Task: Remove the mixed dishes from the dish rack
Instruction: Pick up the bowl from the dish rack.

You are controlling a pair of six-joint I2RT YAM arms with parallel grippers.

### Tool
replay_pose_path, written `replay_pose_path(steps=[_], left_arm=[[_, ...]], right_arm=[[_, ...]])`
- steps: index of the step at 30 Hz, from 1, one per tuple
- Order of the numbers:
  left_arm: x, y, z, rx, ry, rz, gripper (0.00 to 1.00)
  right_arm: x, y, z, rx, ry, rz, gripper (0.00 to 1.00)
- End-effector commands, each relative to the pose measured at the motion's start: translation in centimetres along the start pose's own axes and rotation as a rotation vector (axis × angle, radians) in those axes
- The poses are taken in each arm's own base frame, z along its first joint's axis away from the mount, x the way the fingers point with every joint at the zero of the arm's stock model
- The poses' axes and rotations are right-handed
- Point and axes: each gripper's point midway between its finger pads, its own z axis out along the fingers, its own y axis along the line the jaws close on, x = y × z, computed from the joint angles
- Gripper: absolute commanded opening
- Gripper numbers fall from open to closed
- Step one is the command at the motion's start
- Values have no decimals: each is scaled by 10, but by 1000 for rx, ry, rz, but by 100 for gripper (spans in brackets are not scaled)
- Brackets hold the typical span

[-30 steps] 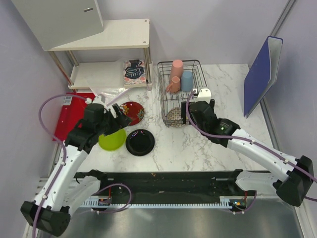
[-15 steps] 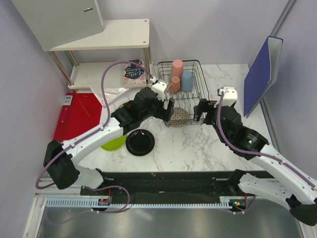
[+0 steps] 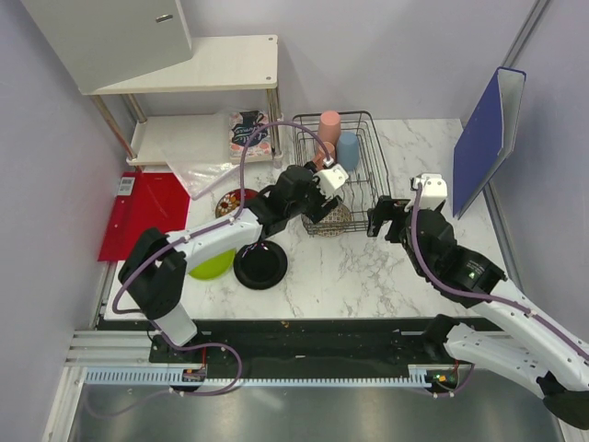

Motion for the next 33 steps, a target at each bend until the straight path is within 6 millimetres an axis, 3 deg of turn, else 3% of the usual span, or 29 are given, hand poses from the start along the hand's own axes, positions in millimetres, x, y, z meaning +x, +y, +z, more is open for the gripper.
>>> replay_pose_path(steps=[1, 11, 15, 27, 33], left_arm=[[-14, -2, 10, 25, -94, 137, 81], [30, -21, 46, 101, -10, 133, 78], [37, -21, 49, 79, -17, 133, 73], [47, -11, 39, -15, -31, 141, 36], [35, -3, 29, -43, -63, 138, 4]], right_arm=[[4, -3, -2, 0, -3, 26, 96], [14, -4, -1, 0, 17, 23, 96], [14, -11, -3, 23, 8, 16, 96], [27, -12, 3, 35, 36, 7, 96], [28, -10, 5, 31, 39, 17, 96]])
